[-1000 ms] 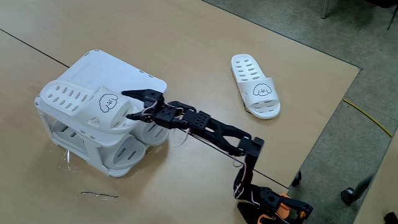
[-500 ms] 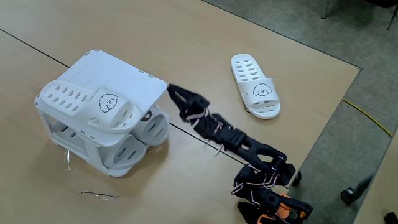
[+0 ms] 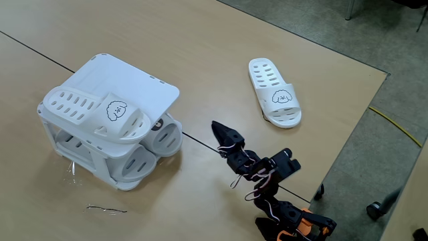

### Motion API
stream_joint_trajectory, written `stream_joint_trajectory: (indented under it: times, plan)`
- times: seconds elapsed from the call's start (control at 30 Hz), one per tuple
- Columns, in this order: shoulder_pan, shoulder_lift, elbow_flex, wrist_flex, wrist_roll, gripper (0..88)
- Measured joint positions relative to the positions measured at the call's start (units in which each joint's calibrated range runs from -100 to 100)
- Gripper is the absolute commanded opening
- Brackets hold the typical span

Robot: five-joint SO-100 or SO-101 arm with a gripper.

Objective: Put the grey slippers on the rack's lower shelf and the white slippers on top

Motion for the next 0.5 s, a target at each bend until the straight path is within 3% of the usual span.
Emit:
stream_joint_trajectory:
  times: [0.43, 0.5]
  plan:
    - [36.3, 27.7, -10.9, -5.0, 0.0, 1.3]
    - [40.4, 32.4, -16.6, -5.0, 0.0, 9.0]
